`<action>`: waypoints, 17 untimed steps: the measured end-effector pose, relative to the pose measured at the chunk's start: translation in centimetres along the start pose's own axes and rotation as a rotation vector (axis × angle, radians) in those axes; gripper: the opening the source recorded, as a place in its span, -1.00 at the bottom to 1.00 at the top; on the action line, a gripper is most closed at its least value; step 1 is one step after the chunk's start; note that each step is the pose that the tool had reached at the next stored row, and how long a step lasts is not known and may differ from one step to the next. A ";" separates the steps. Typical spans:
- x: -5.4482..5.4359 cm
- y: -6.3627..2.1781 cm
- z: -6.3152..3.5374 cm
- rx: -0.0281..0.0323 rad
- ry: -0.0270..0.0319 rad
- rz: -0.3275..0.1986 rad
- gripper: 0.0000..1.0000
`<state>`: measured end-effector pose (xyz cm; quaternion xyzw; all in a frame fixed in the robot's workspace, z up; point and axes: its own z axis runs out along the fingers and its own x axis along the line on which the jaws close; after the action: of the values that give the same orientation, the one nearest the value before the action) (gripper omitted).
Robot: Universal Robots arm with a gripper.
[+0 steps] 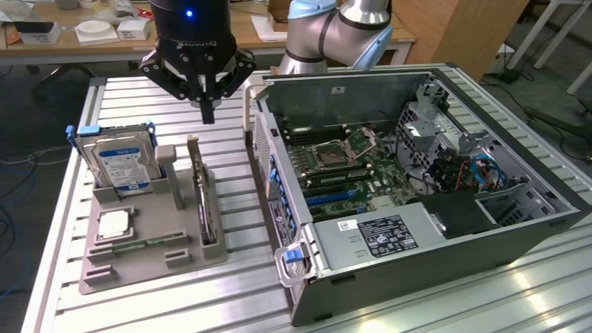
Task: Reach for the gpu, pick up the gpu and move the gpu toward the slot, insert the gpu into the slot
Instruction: 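Reach for the gpu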
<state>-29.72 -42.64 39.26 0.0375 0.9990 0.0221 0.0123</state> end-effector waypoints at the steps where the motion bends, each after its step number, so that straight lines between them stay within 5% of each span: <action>1: 0.1 -0.02 0.00 0.0000 0.0000 0.000 -0.80; 17: 1.3 -0.31 -0.03 0.0000 0.0000 0.001 -0.80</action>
<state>-31.00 -42.86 39.25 0.0379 0.9990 0.0221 0.0123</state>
